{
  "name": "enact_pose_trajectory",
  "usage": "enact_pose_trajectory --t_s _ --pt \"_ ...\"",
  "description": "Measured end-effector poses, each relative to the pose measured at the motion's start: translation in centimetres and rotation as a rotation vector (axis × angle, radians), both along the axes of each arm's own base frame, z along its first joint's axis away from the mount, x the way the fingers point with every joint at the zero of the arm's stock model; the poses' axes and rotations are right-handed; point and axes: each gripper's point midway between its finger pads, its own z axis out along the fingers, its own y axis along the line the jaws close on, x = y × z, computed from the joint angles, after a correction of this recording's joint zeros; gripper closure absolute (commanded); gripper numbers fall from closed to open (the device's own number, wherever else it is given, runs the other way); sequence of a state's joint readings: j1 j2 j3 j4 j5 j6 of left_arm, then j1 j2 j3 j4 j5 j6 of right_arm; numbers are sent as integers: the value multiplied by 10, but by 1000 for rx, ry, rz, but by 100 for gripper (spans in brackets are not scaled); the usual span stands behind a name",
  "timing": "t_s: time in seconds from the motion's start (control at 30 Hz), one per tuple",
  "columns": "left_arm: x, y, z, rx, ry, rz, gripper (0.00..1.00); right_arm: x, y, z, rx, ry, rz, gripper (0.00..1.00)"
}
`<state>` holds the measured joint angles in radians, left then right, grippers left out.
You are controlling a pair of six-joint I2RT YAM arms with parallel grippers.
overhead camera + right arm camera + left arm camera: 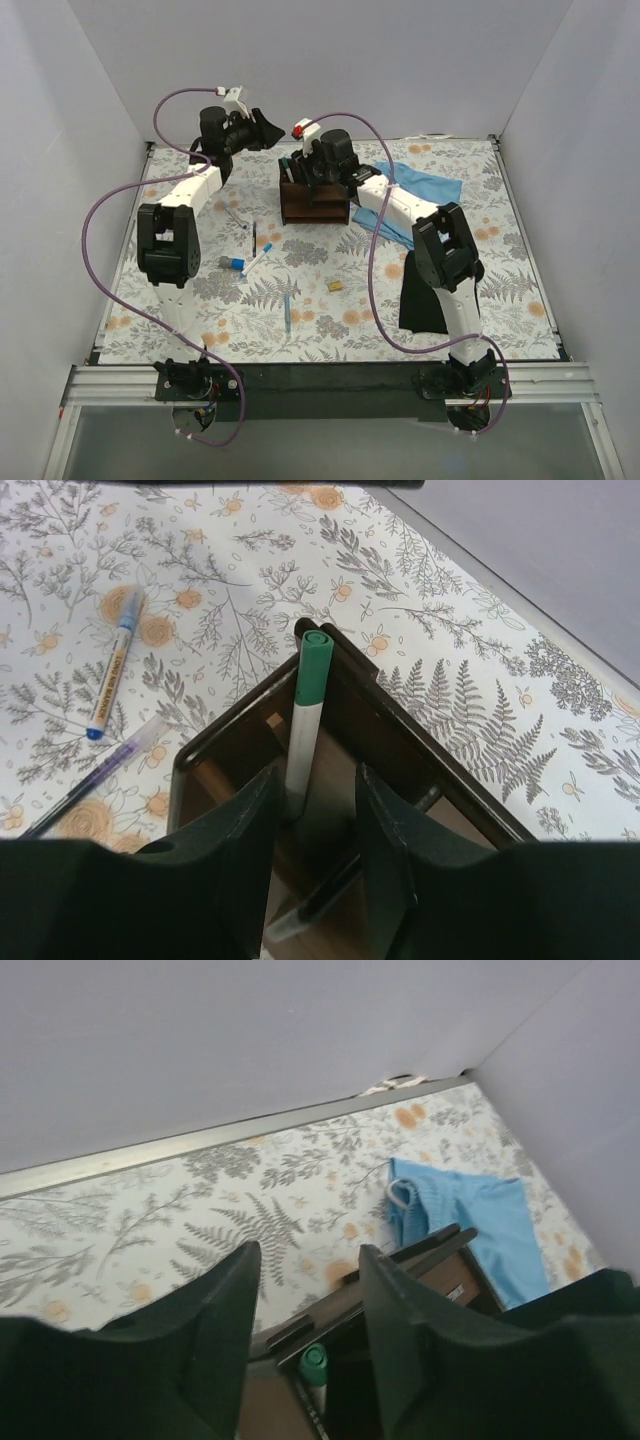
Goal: Sort the stationery into containers
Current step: Place the pen in the storage box.
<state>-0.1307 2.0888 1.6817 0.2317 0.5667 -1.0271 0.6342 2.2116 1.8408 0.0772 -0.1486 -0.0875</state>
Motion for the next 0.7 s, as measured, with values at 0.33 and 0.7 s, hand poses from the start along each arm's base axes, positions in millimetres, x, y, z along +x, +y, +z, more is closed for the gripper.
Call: enact_pose_trajectory --t_s 0.33,0.7 --pt "-52 105 66 143 44 366 48 -43 -51 155 115 -119 -43 56" --pt "-115 125 -17 155 492 529 81 -34 -173 93 70 172 -302 53"
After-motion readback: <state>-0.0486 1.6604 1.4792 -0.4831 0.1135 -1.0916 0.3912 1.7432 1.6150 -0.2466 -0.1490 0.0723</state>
